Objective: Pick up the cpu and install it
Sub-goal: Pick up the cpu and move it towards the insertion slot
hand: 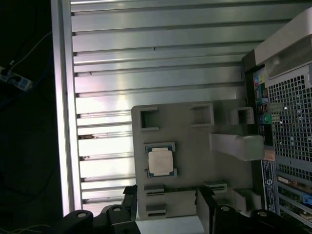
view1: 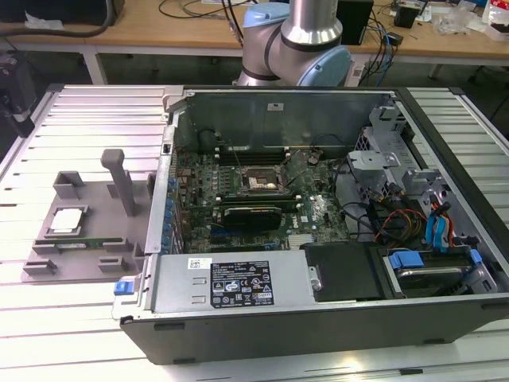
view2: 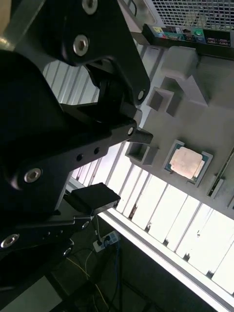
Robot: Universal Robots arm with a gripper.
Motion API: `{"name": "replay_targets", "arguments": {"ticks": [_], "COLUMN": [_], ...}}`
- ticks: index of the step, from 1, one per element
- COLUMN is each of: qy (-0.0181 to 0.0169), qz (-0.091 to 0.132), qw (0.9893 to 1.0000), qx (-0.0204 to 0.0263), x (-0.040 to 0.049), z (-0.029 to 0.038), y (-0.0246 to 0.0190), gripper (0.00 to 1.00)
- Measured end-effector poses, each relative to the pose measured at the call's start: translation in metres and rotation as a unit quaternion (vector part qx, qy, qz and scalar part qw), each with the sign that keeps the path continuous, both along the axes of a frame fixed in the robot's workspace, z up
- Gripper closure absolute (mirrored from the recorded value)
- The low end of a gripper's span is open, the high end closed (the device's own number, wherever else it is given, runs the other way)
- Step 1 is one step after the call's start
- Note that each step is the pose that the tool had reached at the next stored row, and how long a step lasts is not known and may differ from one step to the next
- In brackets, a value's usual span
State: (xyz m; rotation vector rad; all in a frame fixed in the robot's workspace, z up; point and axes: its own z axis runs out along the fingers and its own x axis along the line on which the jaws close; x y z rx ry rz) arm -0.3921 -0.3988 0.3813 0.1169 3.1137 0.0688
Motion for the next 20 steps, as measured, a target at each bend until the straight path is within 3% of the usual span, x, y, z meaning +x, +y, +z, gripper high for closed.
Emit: {"name": "replay_targets", "arguments": {"ticks": [20], "qy": [0.0], "qz": [0.0], "qw": [1.0], "qx": [0.0], "x": [0.0], "z": [-0.0121], "y": [0.0], "gripper": [0.4]}}
